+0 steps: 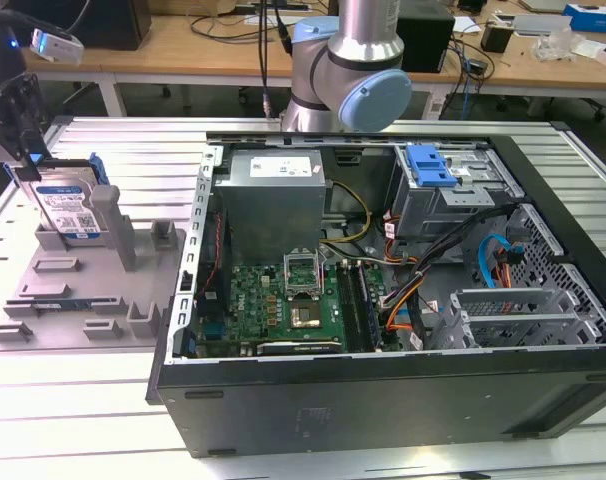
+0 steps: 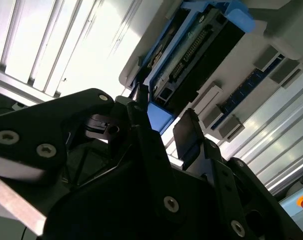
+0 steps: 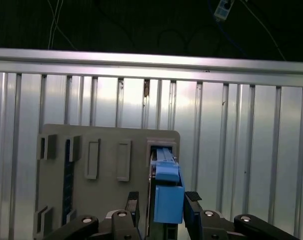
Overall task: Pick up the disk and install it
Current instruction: 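Pick up the disk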
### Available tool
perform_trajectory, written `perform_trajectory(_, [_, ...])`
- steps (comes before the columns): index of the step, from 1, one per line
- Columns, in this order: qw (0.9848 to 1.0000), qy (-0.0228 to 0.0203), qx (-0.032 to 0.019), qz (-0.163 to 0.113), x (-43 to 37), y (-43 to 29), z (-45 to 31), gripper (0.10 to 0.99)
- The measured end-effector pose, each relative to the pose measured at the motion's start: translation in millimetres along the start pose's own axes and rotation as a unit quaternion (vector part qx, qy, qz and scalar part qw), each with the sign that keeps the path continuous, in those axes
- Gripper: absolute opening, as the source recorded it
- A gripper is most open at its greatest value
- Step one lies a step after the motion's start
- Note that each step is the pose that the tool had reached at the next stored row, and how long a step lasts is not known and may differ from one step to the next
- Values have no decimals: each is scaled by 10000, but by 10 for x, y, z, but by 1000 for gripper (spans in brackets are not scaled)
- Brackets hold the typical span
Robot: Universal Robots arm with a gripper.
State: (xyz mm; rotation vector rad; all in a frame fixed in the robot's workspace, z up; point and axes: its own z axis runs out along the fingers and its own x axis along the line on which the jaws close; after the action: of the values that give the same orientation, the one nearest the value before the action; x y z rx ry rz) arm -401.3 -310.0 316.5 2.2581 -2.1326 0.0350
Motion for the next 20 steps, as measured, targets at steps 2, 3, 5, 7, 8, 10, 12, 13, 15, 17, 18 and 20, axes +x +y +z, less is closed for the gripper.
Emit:
perform_trajectory(2, [10000, -8, 0, 0, 0, 0, 14, 482])
perform_trajectory(3, [10000, -10, 0, 0, -1, 0, 16, 482])
perform_trajectory(5, [10000, -14, 1, 0, -2, -1, 21, 482])
perform_trajectory(7, [10000, -15, 1, -1, -3, -1, 25, 482])
perform_trajectory(8, [10000, -15, 1, -1, -6, 1, 27, 482])
perform_trajectory(10, [10000, -15, 1, 0, -13, 8, 31, 482])
perform_trajectory(12, [10000, -15, 1, -1, -15, 14, 38, 482])
perform_trajectory(13, [10000, -15, 1, -1, -16, 14, 44, 482])
perform_trajectory(15, [10000, -15, 1, 0, -16, 16, 57, 482])
perform_trajectory(17, [10000, -15, 1, 0, -17, 16, 66, 482])
perform_trajectory(18, [10000, -15, 0, 0, -17, 16, 69, 482])
perform_trajectory(20, [10000, -17, 1, 0, -18, 16, 79, 482])
